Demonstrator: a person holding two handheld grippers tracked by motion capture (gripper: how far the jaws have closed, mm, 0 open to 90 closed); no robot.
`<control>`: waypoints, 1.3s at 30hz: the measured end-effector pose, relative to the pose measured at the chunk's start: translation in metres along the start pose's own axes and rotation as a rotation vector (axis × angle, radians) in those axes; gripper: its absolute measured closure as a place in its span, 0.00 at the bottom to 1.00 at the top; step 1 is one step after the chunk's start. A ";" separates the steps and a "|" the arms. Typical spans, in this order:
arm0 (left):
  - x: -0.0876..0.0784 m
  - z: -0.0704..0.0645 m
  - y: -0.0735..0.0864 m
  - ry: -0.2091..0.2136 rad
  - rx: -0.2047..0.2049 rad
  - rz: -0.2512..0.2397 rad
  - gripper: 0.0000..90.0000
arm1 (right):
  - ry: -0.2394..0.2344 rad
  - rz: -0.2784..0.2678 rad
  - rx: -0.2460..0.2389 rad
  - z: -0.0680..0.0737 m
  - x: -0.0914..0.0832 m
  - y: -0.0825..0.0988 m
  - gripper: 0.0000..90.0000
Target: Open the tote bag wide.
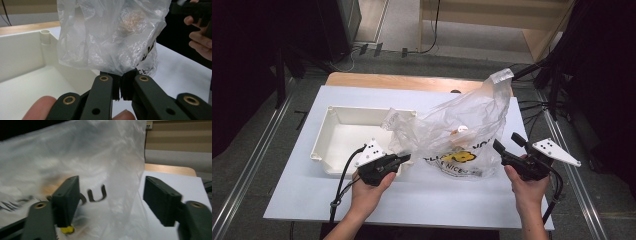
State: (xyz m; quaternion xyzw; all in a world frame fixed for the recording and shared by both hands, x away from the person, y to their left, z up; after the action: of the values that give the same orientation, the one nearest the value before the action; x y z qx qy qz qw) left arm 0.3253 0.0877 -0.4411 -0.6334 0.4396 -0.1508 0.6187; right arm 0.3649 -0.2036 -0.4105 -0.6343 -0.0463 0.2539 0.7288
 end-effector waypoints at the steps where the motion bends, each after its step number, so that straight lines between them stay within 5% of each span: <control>1: 0.001 -0.002 0.001 0.005 0.002 0.001 0.99 | 0.000 0.000 0.000 0.000 0.000 0.000 0.25; 10: 0.013 -0.021 0.012 0.045 0.030 0.048 0.99 | -0.009 -0.044 0.040 0.028 0.007 -0.025 0.21; 12: 0.016 -0.026 0.016 0.067 0.031 0.061 0.99 | -0.013 -0.040 0.079 0.029 0.013 -0.025 0.33; 16: 0.021 -0.035 0.023 0.098 0.050 0.081 0.99 | -0.042 -0.002 0.083 0.033 0.023 -0.017 0.56; 23: 0.021 -0.041 0.025 0.112 0.058 0.072 0.98 | 0.064 0.021 0.024 0.027 0.033 0.002 1.00; 32: 0.025 -0.041 0.032 0.109 0.035 0.104 0.95 | 0.097 0.098 0.010 0.017 0.043 0.029 1.00; 39: 0.035 -0.046 0.056 0.092 0.026 0.187 0.99 | 0.139 0.243 0.012 0.003 0.061 0.066 0.99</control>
State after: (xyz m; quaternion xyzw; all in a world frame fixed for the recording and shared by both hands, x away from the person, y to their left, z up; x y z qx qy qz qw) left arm 0.2904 0.0404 -0.4959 -0.5738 0.5229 -0.1272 0.6174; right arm 0.3956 -0.1704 -0.4881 -0.6468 0.0830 0.2957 0.6981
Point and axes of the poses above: each handheld gripper's, and its own axes: x roughly forward along the jaws, y roughly out of its underside, z roughly to its left, the point moved 10 cm from there along x, roughly forward along the jaws, and after that the axes turned 2 degrees about y, right-handed, at the moved point
